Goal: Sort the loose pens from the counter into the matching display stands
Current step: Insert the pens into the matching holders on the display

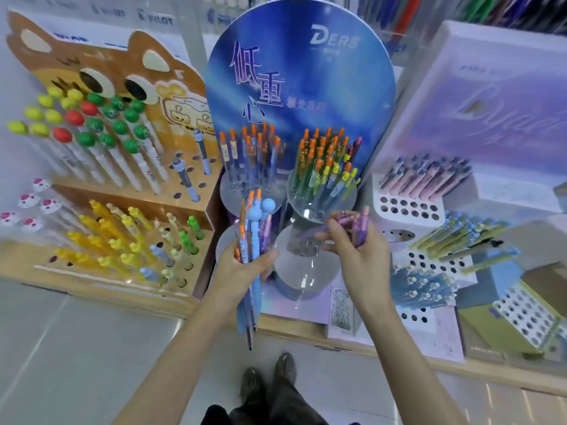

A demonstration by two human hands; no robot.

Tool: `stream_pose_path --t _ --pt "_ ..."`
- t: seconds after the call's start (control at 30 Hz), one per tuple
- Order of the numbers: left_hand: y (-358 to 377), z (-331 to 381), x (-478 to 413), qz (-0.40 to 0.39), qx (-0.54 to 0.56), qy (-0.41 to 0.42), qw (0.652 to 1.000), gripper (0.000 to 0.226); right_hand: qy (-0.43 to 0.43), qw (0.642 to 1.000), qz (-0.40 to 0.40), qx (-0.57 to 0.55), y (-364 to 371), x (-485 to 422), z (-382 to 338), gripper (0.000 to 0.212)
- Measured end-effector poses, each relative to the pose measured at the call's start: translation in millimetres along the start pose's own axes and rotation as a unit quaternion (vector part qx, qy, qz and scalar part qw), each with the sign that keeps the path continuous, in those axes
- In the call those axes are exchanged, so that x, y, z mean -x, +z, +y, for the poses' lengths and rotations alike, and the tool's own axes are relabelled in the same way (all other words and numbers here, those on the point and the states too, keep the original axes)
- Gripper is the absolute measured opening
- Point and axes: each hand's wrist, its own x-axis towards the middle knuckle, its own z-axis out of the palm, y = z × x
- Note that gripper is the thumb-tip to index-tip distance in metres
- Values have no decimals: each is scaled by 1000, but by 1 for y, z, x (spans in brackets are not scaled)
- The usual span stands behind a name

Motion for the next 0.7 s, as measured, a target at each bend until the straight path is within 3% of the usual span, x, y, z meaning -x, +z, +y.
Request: stream_pose_path --t 0.33,0.47,0.53,0.7 --pt "-17 2 -16 25 -15 17 999 20 6 998 -47 37 16 -6 13 19" --pt "-23 6 -22 7 -19 19 1000 23 -55 983 -86 154 28 -9 6 7" --pt "-27 9 -23 0 -18 25 1000 20 -84 970 -114 196 36 -9 3 14" --pt "-42 12 -27 -20 0 17 1000 19 -110 963 -85 232 48 1 10 11"
